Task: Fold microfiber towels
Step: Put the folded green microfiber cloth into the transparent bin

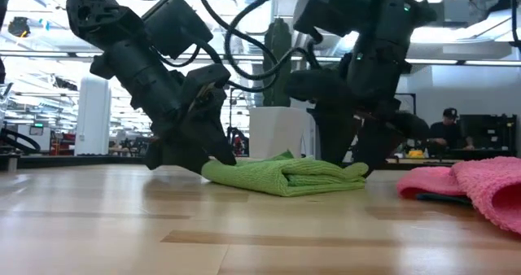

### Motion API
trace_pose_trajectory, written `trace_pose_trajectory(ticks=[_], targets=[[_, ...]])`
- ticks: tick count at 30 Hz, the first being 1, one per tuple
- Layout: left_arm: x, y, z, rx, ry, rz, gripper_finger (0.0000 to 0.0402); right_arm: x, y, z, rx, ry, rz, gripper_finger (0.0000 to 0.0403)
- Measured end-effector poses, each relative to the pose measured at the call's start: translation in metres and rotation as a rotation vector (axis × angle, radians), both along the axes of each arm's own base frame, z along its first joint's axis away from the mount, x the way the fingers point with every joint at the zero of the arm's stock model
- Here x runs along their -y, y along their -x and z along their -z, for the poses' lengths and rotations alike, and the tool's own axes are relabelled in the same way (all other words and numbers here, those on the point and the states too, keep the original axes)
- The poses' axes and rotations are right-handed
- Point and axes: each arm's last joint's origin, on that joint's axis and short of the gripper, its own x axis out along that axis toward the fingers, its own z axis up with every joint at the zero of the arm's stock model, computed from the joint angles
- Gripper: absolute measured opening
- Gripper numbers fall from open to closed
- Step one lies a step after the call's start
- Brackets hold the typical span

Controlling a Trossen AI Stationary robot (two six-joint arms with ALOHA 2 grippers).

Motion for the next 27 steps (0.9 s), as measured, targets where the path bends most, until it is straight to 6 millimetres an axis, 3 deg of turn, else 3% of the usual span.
trace_pose_trajectory(ticks=[6,12,16,20,23,27], targets=[[0.001,0.000,0.003,0.001,-0.011,-0.001,0.0097,-0.002,-0.010,0.007,-0.057,0.026,-0.055,0.0200],[0.002,-0.002,0.001,0.032,-0.007,0.004,0.0036,-0.003,-0.014,0.007,-0.041,0.001,-0.090,0.0092],[0.004,-0.004,0.000,0.063,0.034,0.033,0.0007,0.001,-0.014,-0.004,0.000,-0.024,-0.120,0.0022],[0.007,-0.009,-0.011,0.066,0.094,0.064,0.0004,0.002,-0.009,-0.023,0.037,-0.032,-0.105,0.0021],[0.013,-0.008,-0.026,0.068,0.119,0.081,0.0003,0.000,-0.007,-0.046,0.119,-0.045,-0.094,0.0021],[0.021,-0.001,-0.055,0.076,0.123,0.090,0.0002,-0.011,-0.007,-0.060,0.221,-0.071,-0.087,0.0021]])
